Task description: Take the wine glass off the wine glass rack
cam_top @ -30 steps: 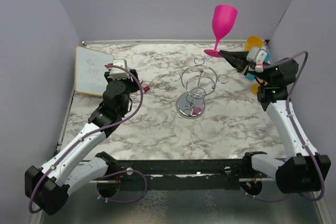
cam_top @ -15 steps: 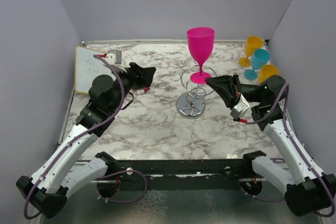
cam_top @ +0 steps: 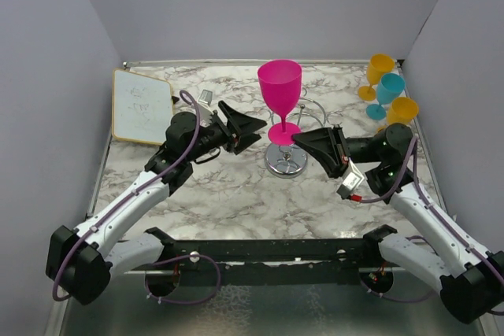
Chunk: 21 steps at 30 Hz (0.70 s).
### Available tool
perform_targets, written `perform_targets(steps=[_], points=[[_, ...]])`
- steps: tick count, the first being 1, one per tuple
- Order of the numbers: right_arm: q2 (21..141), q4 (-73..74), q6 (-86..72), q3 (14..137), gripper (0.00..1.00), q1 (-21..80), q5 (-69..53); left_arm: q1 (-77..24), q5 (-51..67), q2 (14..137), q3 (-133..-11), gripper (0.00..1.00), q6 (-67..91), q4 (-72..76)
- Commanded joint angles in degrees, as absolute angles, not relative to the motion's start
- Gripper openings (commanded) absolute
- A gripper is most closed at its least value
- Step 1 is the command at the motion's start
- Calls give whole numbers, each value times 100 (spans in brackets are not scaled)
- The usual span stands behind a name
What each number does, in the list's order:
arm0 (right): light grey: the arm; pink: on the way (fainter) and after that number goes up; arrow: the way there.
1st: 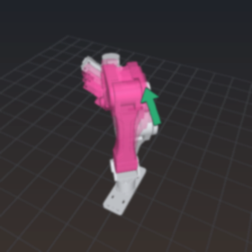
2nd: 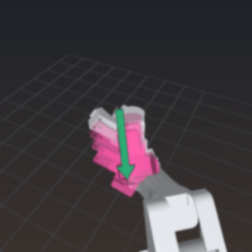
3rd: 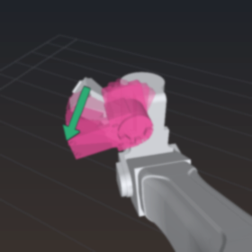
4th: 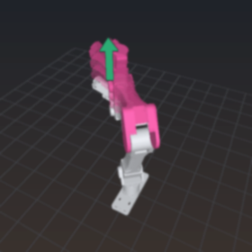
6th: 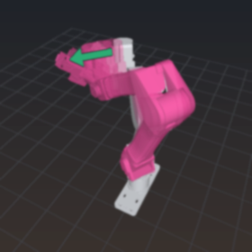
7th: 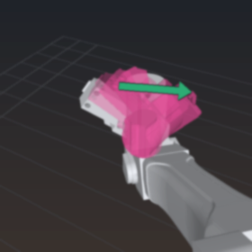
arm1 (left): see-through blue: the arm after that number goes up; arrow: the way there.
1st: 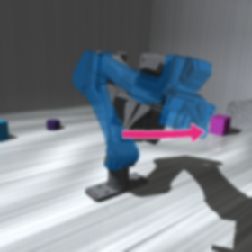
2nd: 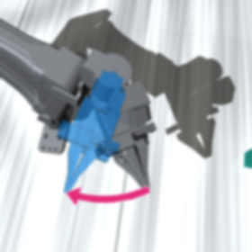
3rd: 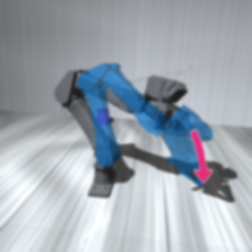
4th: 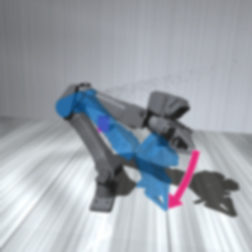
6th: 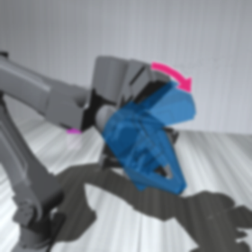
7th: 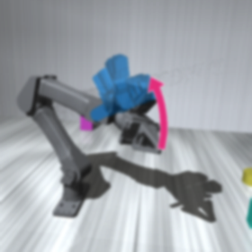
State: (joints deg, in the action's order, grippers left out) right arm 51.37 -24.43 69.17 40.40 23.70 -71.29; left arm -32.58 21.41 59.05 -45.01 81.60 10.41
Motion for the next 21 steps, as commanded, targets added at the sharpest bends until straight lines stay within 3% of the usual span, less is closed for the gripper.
perform_targets(steps=[1,12,15,21], points=[[5275,-2936,7064,3973,1,2636,-6816,-3243,2808,5989,-4700,69,9000,1718],[5551,-3004,7224,3967,1,2990,-6569,-3241,2779,5796,-4360,73,9259,1853],[5603,-3058,7242,3934,1,3082,-6450,-3241,2816,5794,-4376,58,9236,1915],[5693,-3250,7276,3890,1,3190,-6237,-3242,2936,5781,-4269,43,9330,2043]])
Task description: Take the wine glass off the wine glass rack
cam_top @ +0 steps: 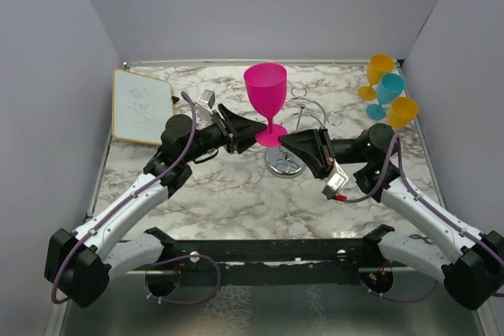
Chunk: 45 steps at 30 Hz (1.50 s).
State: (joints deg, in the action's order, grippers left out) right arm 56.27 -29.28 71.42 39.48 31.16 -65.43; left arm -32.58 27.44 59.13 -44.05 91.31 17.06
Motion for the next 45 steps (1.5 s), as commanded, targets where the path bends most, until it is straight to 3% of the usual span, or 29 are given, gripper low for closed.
perform_targets(steps=[1,7,18,26,27,28,29,35,42,45], points=[[5709,-3245,7298,3888,1,3195,-6201,-3243,2936,5757,-4245,41,9359,2081],[5819,-3262,7445,3824,1,3208,-5926,-3243,2949,5652,-4160,33,9413,2200],[5709,-3008,7511,3781,3,3217,-5853,-3242,2895,5628,-4088,2,9451,2365],[5142,-2851,6584,3503,26,3217,-5515,-3230,2718,5644,-4069,0,9255,2425],[5035,-2771,6379,3484,36,3217,-5428,-3226,2684,5631,-4074,0,9191,2426],[4934,-2725,6075,3466,72,3217,-5348,-3219,2642,5629,-4078,0,9122,2426],[4827,-2778,5690,3436,97,3217,-5266,-3213,2610,5626,-4087,0,9046,2426],[4345,-2778,3288,3353,99,3217,-5010,-3117,2514,5680,-4074,0,8742,2426],[4009,-2036,-1345,4008,100,3217,-2468,-3039,2453,5697,-4162,0,8566,2426],[4055,-1299,-2547,4476,100,3217,-2067,-3037,2487,5766,-4219,0,8558,2426]])
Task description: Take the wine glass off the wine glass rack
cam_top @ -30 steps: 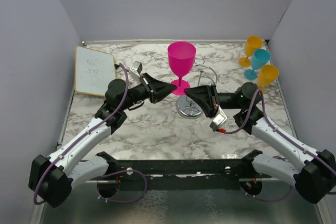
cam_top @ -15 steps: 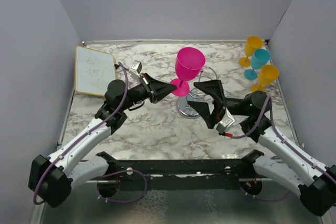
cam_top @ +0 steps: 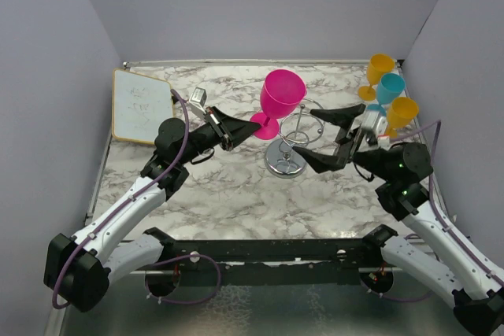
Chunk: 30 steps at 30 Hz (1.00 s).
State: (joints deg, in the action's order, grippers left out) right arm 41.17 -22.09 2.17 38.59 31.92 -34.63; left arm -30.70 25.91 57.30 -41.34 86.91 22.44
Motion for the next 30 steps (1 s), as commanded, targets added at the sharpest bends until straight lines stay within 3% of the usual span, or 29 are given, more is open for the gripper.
perform_targets(steps=[1,11,22,30], points=[[4099,-1212,-2751,4604,100,3217,-2096,-3033,2511,5796,-4238,0,8558,2426],[5314,-2255,-2301,5371,100,3217,-3345,-3038,2522,5761,-4183,0,8669,2404],[6337,-2670,-1935,6115,100,3216,-3639,-3032,2584,5799,-4122,0,8703,2384],[6679,-3121,-2232,6260,92,3232,-4043,-3034,2597,5803,-4166,0,8655,2339]])
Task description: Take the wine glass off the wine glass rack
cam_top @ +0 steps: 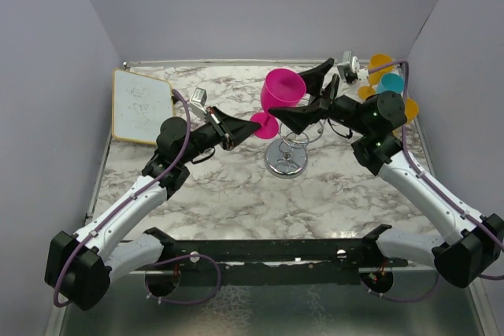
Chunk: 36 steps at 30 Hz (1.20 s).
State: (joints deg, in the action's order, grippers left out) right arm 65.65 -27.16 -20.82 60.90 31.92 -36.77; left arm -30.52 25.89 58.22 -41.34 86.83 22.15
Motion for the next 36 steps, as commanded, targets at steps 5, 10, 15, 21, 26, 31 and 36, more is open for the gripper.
perform_targets(steps=[5,10,15,21,26,31,36], points=[[6719,-3075,-2209,6304,82,3237,-4146,-3032,2609,5782,-4194,4,8597,2289],[6592,-3085,-2182,6202,78,3236,-4057,-3040,2537,5703,-4192,17,8502,2184],[6516,-3101,-2195,6167,73,3237,-4009,-3037,2514,5671,-4267,28,8389,2049],[6303,-2858,-2001,6151,70,3238,-3609,-3026,2430,5520,-4280,60,8131,1819],[5843,-1910,-1349,6353,70,3235,-2939,-3024,2118,5260,-4506,81,7412,1053],[5109,-425,-422,6718,70,3235,-1560,-3024,1597,5031,-4773,85,6541,223],[4459,813,480,6898,70,3234,529,-3029,1173,4876,-4960,86,5826,-168]])
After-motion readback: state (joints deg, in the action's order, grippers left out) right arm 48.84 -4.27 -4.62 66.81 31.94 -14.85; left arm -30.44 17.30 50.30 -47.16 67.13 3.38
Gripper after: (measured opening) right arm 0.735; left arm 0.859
